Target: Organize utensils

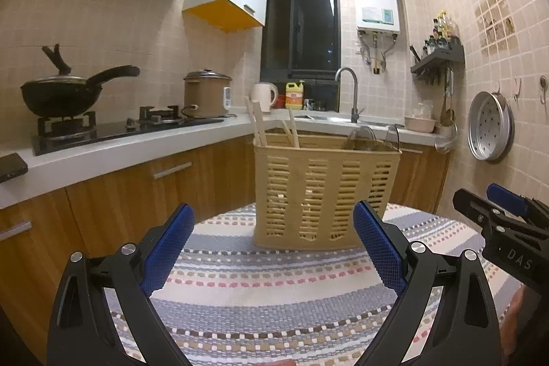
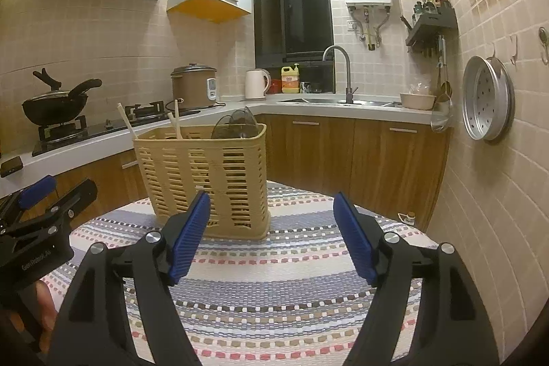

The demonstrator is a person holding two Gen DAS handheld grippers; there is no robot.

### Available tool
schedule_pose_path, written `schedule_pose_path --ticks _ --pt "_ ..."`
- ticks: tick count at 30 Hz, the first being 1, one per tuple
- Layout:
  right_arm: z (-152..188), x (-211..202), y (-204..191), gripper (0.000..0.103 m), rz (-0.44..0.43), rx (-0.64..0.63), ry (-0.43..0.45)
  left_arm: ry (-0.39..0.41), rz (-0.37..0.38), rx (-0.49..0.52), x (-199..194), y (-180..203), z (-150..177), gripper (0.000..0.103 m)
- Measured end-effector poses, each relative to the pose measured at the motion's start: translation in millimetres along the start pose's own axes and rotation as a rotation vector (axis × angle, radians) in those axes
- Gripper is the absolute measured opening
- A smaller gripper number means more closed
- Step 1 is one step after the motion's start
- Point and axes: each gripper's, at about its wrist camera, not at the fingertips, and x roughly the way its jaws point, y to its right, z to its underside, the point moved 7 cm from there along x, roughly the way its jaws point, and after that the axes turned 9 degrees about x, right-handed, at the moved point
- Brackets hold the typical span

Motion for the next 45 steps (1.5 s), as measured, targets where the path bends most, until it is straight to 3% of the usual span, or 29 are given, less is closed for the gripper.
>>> schedule_pose_path --ticks 5,14,45 --pt "-1.4 -3.9 1.0 0.075 0.006 -0.001 0.016 -0.009 -0.012 0.019 1.4 1.4 2.3 0.092" --pt "-2.4 -6.3 2.5 0.077 0.008 -0.006 0.022 -0.057 -0.03 -0.055 10.9 -12.9 9.2 0.093" --pt "0.7 -2.4 11.0 0.081 0.02 0.001 0.004 -0.057 -0.049 -0.004 10.1 -2.8 10.1 0.095"
